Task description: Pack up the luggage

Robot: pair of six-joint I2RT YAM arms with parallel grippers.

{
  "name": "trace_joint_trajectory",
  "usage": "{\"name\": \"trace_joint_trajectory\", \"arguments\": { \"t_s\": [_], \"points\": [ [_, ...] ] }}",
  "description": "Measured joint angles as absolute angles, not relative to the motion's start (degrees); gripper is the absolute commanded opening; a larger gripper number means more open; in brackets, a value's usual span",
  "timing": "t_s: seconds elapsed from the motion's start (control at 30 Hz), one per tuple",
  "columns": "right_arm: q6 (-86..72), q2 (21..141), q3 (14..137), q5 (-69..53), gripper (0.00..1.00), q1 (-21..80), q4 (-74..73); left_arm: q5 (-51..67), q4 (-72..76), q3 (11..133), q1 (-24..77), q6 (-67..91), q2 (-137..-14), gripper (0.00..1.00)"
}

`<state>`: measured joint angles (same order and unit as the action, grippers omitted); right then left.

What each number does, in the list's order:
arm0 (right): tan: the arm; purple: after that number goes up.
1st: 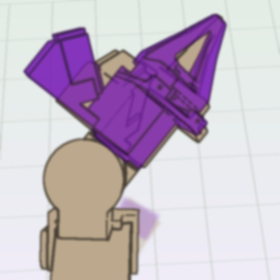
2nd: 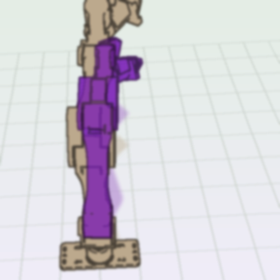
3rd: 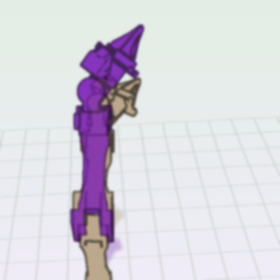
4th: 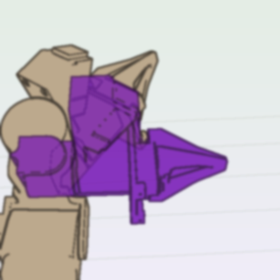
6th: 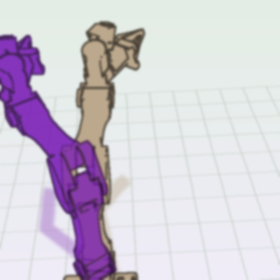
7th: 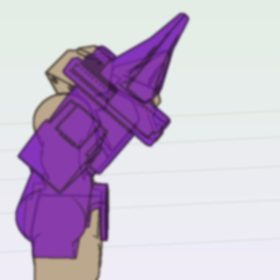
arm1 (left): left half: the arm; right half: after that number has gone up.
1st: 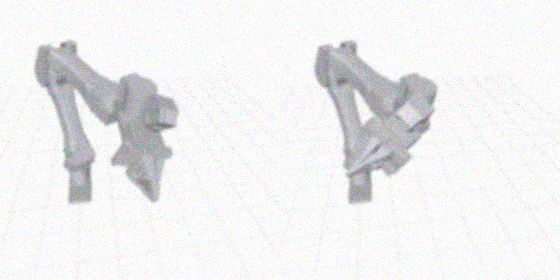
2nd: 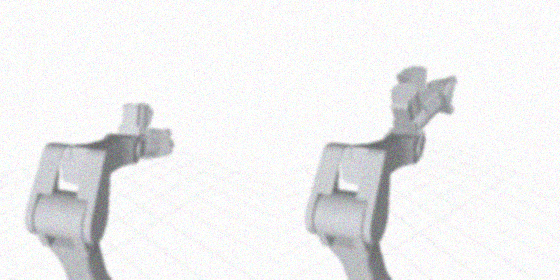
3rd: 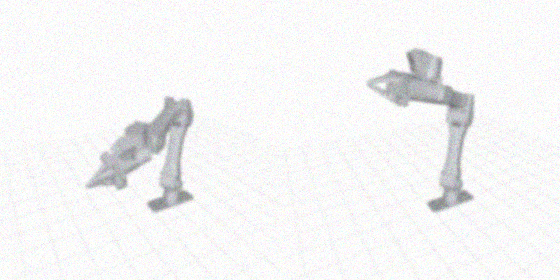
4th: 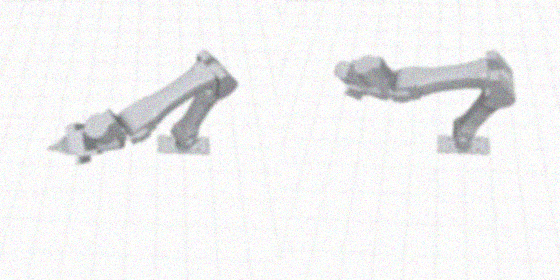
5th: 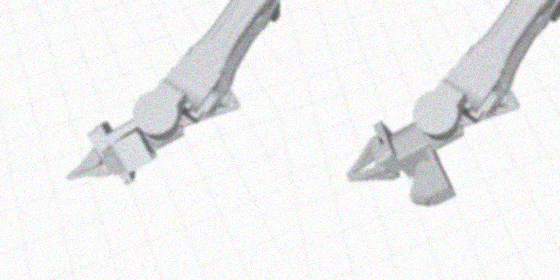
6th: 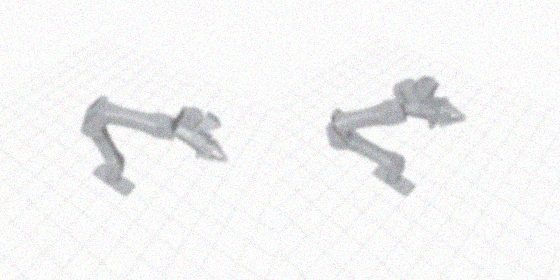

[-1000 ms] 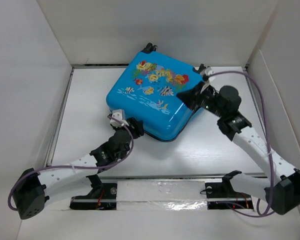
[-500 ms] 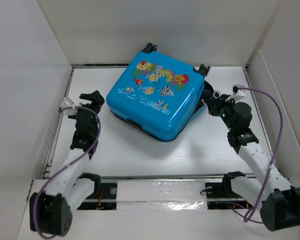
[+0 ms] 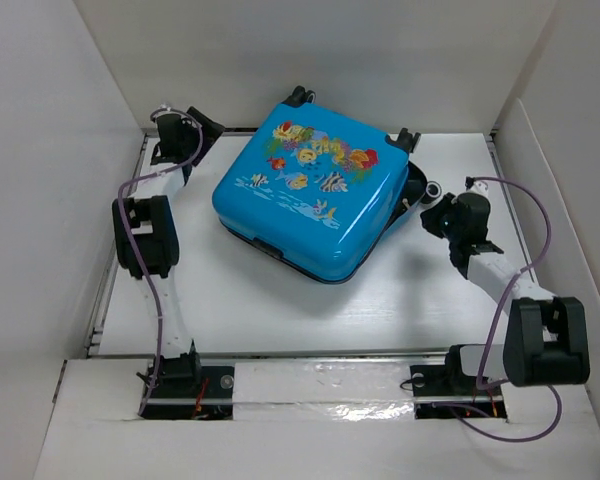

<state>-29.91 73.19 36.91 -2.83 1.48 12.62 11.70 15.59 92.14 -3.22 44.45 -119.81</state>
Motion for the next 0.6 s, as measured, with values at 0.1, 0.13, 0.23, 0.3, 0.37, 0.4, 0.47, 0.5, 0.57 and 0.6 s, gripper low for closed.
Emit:
{"name": "trace_joint_trajectory", "arguments": {
  "t_s": [0.1,0.13,0.23,0.3,0.37,0.4,0.47,0.5,0.57,0.6],
  "points": [
    [-30.6,77.3,38.3,-2.5,0.12,0.2,12.8,18.7,10.8,99.7,-3.9,42.5,-127.3,0.84],
    [-30.9,78.6,39.0,-2.5,0.12,-0.2,13.0,20.7,9.6,101.9,-3.9,41.8,-129.5,0.85],
    [-31.4,82.6,41.5,-2.8,0.12,-0.9,14.1,25.8,7.0,106.3,-3.9,40.0,-134.3,0.85],
    [-31.4,85.9,44.2,-3.6,0.12,-1.2,14.4,29.0,6.0,108.1,-3.6,39.1,-136.1,0.85],
    [-31.4,89.4,47.1,-5.1,0.12,-1.2,14.7,32.2,5.8,109.6,-2.9,38.5,-137.4,0.85],
    [-31.2,91.4,48.6,-6.0,0.12,-1.1,15.0,33.5,6.1,109.8,-2.3,38.3,-137.6,0.85],
    [-30.6,95.0,51.0,-6.5,0.12,-1.2,14.7,35.1,10.0,106.6,-1.1,38.4,-136.9,0.85],
    [-30.0,96.9,52.2,-6.8,0.12,-1.2,14.4,34.2,14.4,101.8,-0.3,39.5,-135.3,0.84],
    [-28.4,100.3,54.8,-6.6,0.12,-1.0,13.6,31.4,22.3,89.2,-0.4,42.3,-130.5,0.83],
    [-27.4,101.8,56.1,-6.6,0.12,-1.0,12.6,30.8,25.7,83.5,-0.9,43.9,-128.4,0.83]
  ]
}}
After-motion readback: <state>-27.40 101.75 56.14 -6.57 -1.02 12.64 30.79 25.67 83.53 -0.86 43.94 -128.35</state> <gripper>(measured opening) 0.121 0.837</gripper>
